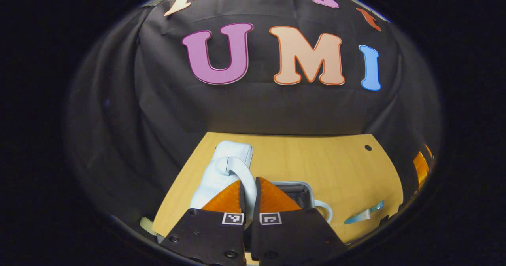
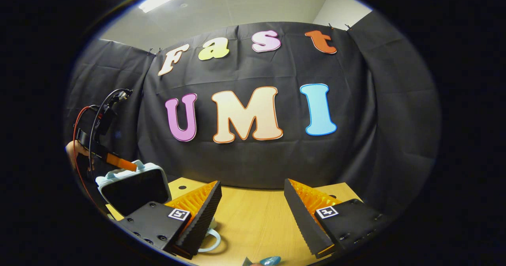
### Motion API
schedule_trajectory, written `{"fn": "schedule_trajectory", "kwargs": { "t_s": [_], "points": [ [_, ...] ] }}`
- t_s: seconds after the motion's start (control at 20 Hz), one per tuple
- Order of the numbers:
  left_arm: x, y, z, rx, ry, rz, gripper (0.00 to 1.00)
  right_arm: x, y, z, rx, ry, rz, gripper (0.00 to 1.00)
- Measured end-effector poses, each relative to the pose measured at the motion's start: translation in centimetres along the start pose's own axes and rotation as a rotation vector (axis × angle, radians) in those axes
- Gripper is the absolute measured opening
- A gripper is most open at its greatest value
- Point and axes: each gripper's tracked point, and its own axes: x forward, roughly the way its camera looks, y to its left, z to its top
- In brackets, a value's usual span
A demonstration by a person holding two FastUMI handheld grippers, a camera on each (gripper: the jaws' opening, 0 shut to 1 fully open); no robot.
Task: First open the suitcase, pack the skin care products into it, and then close the suitcase.
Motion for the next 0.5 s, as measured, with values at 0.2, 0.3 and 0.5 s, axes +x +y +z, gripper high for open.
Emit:
{"fn": "schedule_trajectory", "kwargs": {
  "t_s": [0.2,0.3,0.5],
  "points": [
    [1.0,5.3,0.0,-0.014,-0.006,0.065,0.00,0.5,1.8,0.0,-0.005,-0.011,-0.023,0.99],
    [1.6,8.2,-0.2,0.009,-0.005,0.113,0.00,0.7,2.5,0.0,-0.010,-0.015,-0.038,0.99],
    [2.6,13.1,-1.0,-0.017,-0.003,0.162,0.00,1.2,4.0,-0.4,-0.009,-0.008,-0.060,0.99]
  ]
}}
